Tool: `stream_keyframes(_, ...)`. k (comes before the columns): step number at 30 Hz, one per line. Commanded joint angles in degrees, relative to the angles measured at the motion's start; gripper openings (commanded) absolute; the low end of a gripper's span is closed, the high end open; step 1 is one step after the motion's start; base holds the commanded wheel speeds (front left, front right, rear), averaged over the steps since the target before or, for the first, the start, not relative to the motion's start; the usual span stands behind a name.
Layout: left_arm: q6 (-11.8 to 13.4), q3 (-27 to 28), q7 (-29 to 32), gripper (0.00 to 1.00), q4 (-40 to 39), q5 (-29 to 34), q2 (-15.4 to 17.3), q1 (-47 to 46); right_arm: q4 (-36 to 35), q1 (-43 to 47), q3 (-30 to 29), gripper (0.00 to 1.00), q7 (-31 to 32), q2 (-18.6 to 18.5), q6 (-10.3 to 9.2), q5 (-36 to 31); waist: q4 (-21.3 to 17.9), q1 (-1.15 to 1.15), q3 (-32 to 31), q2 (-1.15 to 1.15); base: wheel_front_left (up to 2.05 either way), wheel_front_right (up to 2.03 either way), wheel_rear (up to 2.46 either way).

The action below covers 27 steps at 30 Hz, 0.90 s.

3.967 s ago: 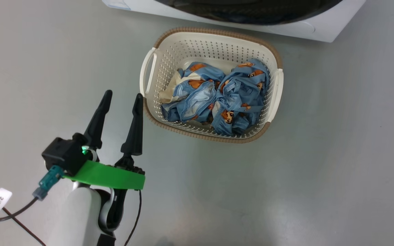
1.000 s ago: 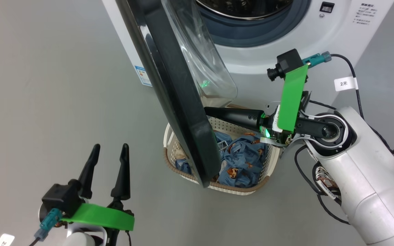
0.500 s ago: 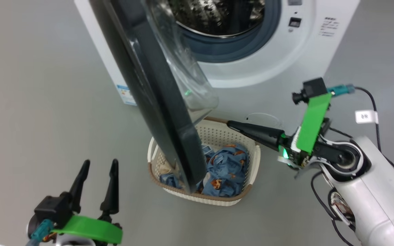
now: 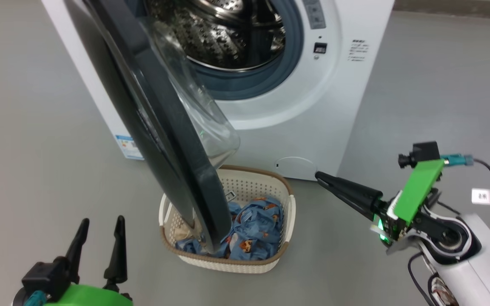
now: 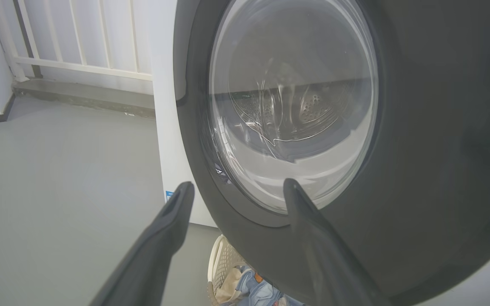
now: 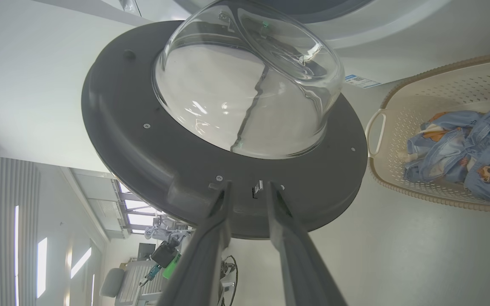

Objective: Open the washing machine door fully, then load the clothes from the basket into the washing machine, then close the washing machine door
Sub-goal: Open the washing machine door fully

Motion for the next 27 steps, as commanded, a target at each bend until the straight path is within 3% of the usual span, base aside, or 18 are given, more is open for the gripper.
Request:
stream_keyframes(1, -0.2, 2.5, -0.4, 1.00, -1.3, 0.0, 1.4, -0.2, -2.0, 0.9, -0.3, 0.42, -0.8, -0.2, 0.44, -1.2, -1.6, 0.00, -1.3, 0.00, 0.00, 0.00, 0.00)
stream_keyframes(7, -0.2, 3.7, -0.4, 1.00, -1.9, 0.2, 1.6, 0.8, -3.3, 4.0, -2.1, 0.51, -3.7, -1.8, 0.44, -2.2, -3.6, 0.00, -1.7, 0.00, 0.00, 0.00, 0.00)
stream_keyframes(8, -0.2, 3.9, -0.4, 1.00, -2.0, 0.3, 1.6, 0.8, -3.5, 4.4, -2.4, 0.58, -4.5, -2.1, 0.44, -2.7, -3.8, 0.00, -1.7, 0.00, 0.00, 0.00, 0.00)
stream_keyframes(9, -0.2, 4.1, -0.4, 1.00, -2.1, 0.3, 1.5, 0.9, -3.7, 4.7, -2.6, 0.84, -5.6, -2.5, 0.44, -3.4, -4.1, 0.00, -1.7, 0.00, 0.00, 0.00, 0.00)
stream_keyframes(10, -0.2, 4.2, -0.4, 1.00, -2.1, 0.4, 1.5, 1.0, -3.8, 5.0, -2.8, 1.00, -6.8, -2.7, 0.44, -4.0, -4.4, 0.00, -1.7, 0.00, 0.00, 0.00, 0.00)
stream_keyframes(15, -0.2, 4.8, -0.4, 1.00, -2.4, 0.8, 1.1, 1.3, -4.3, 6.6, -2.7, 1.00, -13.9, -4.1, 0.44, -7.3, -5.2, 0.00, -1.7, 0.00, 0.00, 0.00, 0.00)
stream_keyframes(27, -0.2, 5.8, -0.4, 1.00, -2.7, 1.2, 0.9, 1.8, -4.2, 10.5, 4.5, 1.00, -35.4, -9.3, 0.44, -14.2, -6.1, 0.00, -1.8, 0.00, 0.00, 0.00, 0.00)
